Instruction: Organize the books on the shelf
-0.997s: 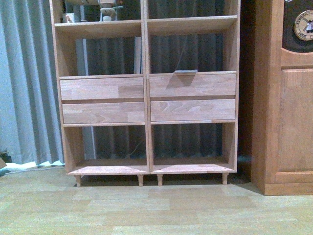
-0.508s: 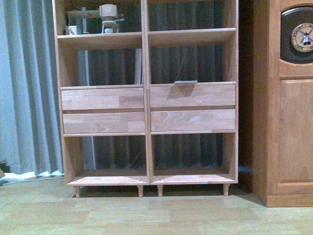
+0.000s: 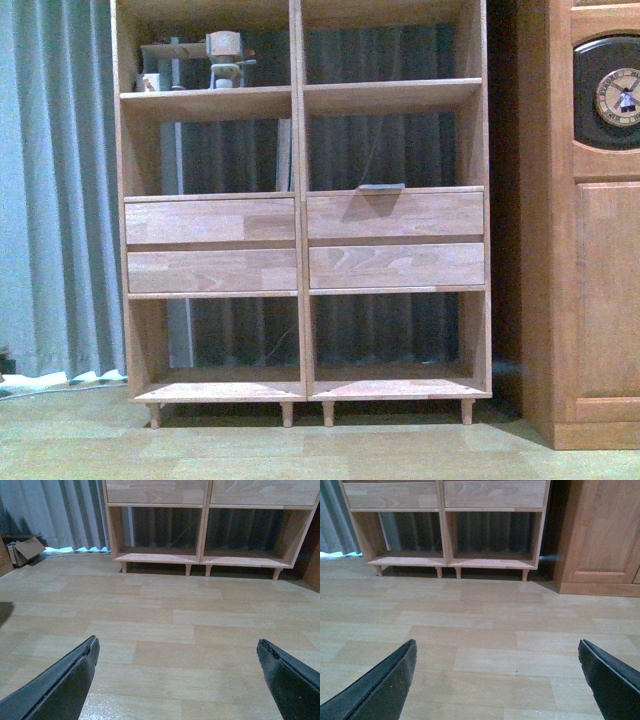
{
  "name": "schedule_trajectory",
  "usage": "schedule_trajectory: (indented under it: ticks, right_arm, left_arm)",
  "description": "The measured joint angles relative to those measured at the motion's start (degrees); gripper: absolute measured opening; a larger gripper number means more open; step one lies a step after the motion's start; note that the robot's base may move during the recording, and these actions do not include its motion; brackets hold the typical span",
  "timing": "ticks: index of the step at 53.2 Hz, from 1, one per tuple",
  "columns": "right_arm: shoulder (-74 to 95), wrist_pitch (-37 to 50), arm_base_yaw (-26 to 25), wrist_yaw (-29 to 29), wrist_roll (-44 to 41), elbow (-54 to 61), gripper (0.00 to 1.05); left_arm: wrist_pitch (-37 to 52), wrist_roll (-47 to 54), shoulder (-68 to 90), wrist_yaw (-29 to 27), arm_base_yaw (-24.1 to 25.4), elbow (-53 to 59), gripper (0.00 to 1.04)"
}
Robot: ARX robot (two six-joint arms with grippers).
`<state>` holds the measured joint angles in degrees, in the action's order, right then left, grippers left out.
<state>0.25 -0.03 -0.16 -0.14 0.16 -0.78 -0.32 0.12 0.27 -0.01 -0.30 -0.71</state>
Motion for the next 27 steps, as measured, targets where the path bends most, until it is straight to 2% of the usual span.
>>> schedule_trajectory:
  ticks: [27]
  right_arm:
    - [0.0,0.0,0.0,0.0,0.0,0.0,0.98]
  left_arm:
    - [0.0,0.0,0.0,0.0,0.0,0.0,0.97]
